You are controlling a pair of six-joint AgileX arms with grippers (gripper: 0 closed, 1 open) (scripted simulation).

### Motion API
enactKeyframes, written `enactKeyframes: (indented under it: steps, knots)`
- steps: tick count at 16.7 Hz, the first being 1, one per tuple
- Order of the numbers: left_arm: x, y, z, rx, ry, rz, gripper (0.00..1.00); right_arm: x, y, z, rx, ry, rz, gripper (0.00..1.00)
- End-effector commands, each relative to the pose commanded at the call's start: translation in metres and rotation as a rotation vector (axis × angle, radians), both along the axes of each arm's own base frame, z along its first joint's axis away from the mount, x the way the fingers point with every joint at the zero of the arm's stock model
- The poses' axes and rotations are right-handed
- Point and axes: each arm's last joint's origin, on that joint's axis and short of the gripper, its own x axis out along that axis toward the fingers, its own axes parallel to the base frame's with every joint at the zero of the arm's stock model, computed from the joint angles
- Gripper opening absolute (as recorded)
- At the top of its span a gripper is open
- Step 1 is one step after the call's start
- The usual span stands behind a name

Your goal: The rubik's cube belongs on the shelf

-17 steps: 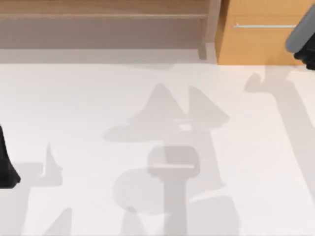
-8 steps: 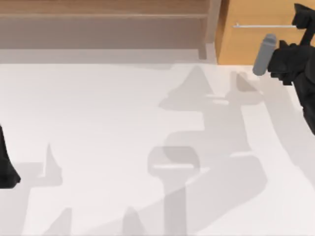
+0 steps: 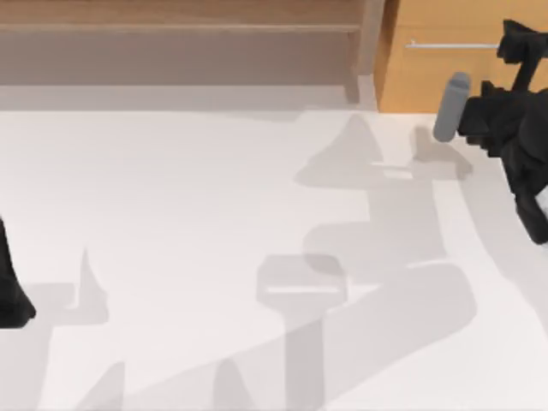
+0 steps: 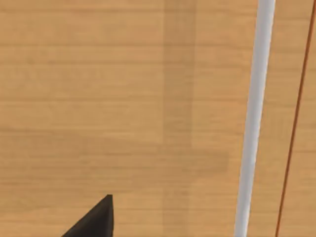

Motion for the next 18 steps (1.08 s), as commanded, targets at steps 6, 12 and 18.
enactKeyframes:
  steps: [6,12,18]
  knots:
    - [0.000,0.000,0.000,0.000,0.000,0.000,1.00,0.011,-0.001,0.000,0.000,0.000,0.000,1.00]
    - [0.000,0.000,0.000,0.000,0.000,0.000,1.00,0.025,0.000,0.000,0.000,0.000,0.000,1.00]
    - [0.000,0.000,0.000,0.000,0.000,0.000,1.00,0.025,0.000,0.000,0.000,0.000,0.000,0.62]
